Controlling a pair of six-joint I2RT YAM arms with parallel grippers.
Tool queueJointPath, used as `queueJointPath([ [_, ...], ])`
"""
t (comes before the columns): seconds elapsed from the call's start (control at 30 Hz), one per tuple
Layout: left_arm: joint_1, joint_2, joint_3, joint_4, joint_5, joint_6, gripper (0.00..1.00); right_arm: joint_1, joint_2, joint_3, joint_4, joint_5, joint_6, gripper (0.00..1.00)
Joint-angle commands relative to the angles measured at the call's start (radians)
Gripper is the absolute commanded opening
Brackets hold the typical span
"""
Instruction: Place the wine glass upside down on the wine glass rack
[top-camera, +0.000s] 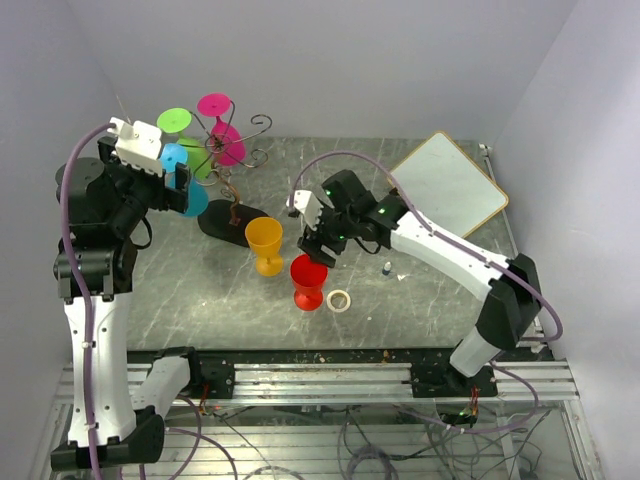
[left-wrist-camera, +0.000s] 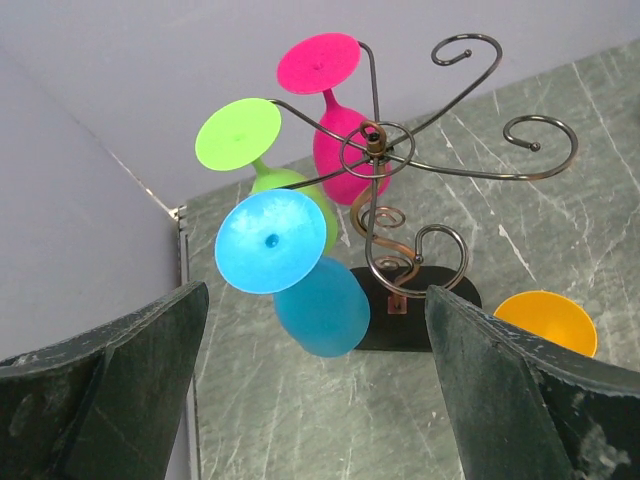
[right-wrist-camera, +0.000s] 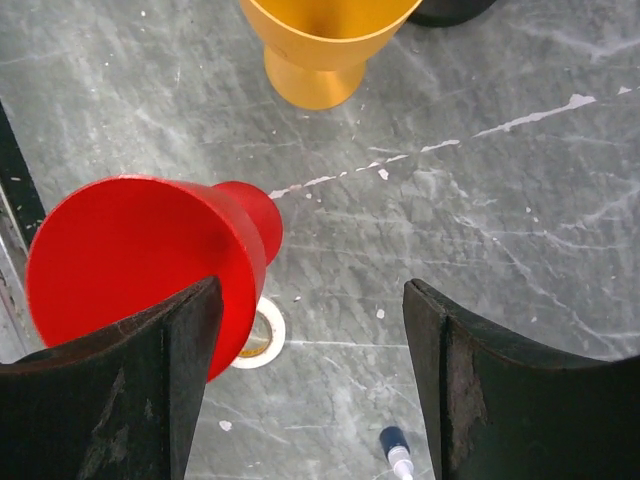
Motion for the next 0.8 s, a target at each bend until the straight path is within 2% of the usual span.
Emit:
queueJointPath([
  [0.0, 0.005, -0.018, 0.003, 0.048, -0.045, -0.036, 1.0, 0.02, 0.036, 0.072, 0.033, 0.042, 0.028, 0.72],
  [0.13, 0.004, -0.017, 0.016, 0.041, -0.081, -0.024, 1.0, 0.02, 0.059, 0.103, 0.122, 0.005, 0.101, 0.69],
  [0.37, 0.004, -0.02, 0.016, 0.041, -0.085, -0.014, 0.99, 0.02, 0.12, 0.211, 0.098, -0.057, 0.092, 0.67],
  [0.57, 0.005, -0.02, -0.006, 0.058, -0.113, -0.019, 0.99, 0.02, 0.14, 0.213, 0.251, 0.02, 0.279, 0.6],
  [0.77, 0.005, -0.014, 0.0, 0.062, -0.108, -0.023, 0.99, 0.023, 0.168, 0.196, 0.357, 0.137, 0.421, 0.6],
])
